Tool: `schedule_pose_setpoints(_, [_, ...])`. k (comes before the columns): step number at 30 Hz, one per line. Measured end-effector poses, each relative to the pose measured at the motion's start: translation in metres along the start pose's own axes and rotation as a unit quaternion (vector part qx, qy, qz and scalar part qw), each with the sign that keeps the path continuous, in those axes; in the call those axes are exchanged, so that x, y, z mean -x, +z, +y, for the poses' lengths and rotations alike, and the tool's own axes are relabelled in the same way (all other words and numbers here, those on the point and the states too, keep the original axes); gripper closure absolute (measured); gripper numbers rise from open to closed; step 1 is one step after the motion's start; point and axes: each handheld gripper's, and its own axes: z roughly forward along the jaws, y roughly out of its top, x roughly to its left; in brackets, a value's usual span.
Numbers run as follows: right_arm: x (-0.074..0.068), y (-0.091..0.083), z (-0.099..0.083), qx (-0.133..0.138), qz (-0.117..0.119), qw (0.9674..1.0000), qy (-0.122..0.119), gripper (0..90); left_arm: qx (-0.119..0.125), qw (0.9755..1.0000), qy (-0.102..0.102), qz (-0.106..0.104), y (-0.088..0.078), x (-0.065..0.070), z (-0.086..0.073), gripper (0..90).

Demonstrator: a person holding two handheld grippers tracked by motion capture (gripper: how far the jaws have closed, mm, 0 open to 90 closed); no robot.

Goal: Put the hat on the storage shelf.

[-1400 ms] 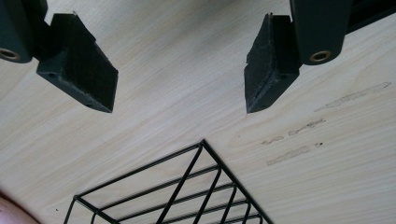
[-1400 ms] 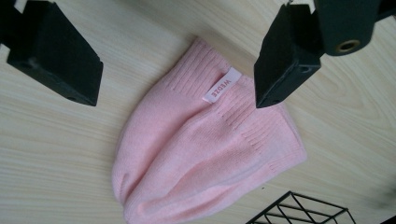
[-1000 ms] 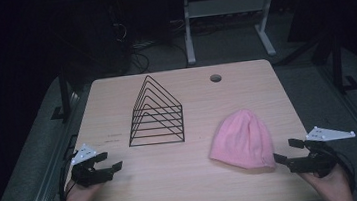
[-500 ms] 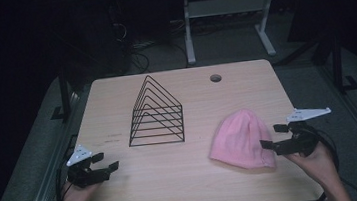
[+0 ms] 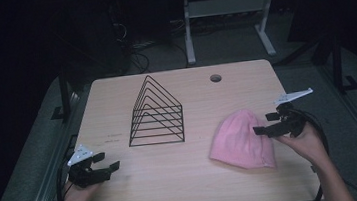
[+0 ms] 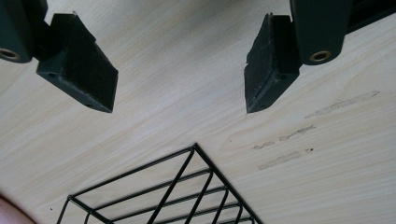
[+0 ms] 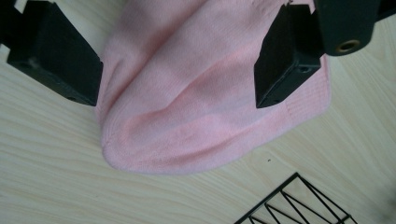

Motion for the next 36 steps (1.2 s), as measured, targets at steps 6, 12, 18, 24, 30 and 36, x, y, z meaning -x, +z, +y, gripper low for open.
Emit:
schedule_pose_setpoints(6, [0.013,0.015,0.01,-0.018,0.006,0.9997,0.014,16.9,0.003,1.0,-0.002,-0.001,0.0,0.0,0.0,25.5])
schedule_pose_setpoints(12, [0.022,0.034,0.017,-0.036,-0.002,0.9993,0.011,19.1,0.001,1.0,-0.003,-0.002,0.001,-0.001,0.0,25.5])
schedule_pose_setpoints(18, [0.035,0.051,0.027,-0.047,0.0,0.9983,0.034,25.3,0.0,1.0,-0.001,-0.002,0.002,0.0,-0.001,25.5])
schedule_pose_setpoints(24, [0.041,0.057,0.032,-0.036,0.001,0.9985,0.041,32.9,0.001,1.0,-0.002,-0.001,0.0,-0.002,-0.002,25.5])
schedule_pose_setpoints(30, [0.048,0.069,0.03,-0.058,-0.009,0.997,0.05,43.1,-0.002,1.0,0.002,0.0,0.0,-0.001,-0.001,25.5])
schedule_pose_setpoints(36, [0.048,0.077,0.028,-0.063,-0.002,0.9968,0.05,50.3,-0.003,1.0,0.0,0.0,0.001,0.0,-0.001,25.5])
